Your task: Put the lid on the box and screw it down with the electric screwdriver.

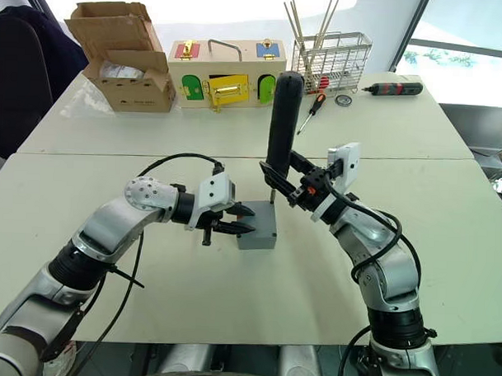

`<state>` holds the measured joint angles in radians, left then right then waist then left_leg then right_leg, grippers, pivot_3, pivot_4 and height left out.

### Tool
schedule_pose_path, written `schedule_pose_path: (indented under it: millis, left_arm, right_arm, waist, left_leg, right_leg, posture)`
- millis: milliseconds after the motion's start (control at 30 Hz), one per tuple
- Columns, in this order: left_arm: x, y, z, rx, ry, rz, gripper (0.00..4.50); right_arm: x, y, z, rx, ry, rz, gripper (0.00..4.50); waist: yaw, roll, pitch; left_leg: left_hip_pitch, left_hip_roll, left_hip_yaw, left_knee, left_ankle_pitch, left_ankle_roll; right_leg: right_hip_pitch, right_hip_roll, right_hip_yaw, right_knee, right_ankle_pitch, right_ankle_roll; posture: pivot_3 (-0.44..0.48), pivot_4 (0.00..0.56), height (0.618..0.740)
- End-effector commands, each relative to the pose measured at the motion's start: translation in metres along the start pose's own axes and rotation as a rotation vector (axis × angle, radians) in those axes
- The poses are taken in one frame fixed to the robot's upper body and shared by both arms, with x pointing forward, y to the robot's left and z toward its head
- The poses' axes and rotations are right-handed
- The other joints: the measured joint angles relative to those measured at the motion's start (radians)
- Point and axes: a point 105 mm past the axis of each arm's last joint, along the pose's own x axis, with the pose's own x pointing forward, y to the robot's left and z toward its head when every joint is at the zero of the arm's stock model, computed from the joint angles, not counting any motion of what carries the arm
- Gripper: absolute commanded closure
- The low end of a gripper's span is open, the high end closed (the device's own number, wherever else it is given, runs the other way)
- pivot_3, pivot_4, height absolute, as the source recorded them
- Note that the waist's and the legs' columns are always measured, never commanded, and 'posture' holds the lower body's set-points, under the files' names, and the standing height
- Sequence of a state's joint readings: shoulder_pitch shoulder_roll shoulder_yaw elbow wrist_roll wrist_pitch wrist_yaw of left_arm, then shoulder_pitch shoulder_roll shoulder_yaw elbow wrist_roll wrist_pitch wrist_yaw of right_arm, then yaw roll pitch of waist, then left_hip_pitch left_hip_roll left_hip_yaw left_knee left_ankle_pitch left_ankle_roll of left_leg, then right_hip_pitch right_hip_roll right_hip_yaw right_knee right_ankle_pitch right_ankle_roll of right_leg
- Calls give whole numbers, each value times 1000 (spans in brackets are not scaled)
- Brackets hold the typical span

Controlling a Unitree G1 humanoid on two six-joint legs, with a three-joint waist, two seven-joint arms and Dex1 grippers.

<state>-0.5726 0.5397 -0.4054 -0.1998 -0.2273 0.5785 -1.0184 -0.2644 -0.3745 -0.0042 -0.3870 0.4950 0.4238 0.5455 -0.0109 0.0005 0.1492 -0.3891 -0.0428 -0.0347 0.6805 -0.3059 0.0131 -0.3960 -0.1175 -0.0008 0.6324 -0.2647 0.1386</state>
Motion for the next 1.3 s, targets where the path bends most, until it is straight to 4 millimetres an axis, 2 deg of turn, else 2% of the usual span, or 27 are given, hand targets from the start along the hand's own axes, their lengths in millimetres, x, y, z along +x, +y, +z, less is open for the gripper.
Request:
schedule_pose_path:
  millis: [33, 300, 567, 900, 1300]
  left_arm:
    - [2, -1, -25, -46, 90, 23, 2966]
    - [2, 0, -22, -50, 76, 28, 2966]
    - [1, 0, -22, -49, 77, 24, 2966]
    - [0, 1, -21, -56, 72, 32, 2966]
    - [-1, 0, -21, -57, 75, 31, 2966]
  right_arm:
    - [-2, 7, -31, 54, 108, 36, 2636]
    - [-9, 12, -52, 75, 140, 59, 2636]
    - [-6, 16, -59, 93, 146, 65, 2636]
    - [-7, 9, -66, 113, 164, 44, 2636]
    - [-9, 14, -76, 130, 181, 45, 2636]
  waist:
    - [0, -1, -3]
    - [0, -2, -10]
    - [-1, -7, -16]
    - [-1, -8, -18]
    - [-1, -10, -19]
  left_leg:
    - [0, 0, 0, 0, 0, 0]
    - [4, 0, 0, -1, -1, 1]
    - [16, 0, 2, -12, -1, 1]
    - [16, 1, 2, -14, -1, 0]
    - [17, 2, 2, -14, -1, 0]
  right_leg:
    - [0, 0, 0, 0, 0, 0]
    - [4, 0, 0, -1, 0, 0]
    - [10, -1, 1, -4, 0, 0]
    - [9, 0, 1, -4, -2, -2]
    - [9, 0, 1, -5, -2, -3]
  posture:
    - [0, 150, 730]
    - [0, 150, 730]
    - [0, 150, 730]
    - [0, 150, 730]
    - [0, 150, 730]
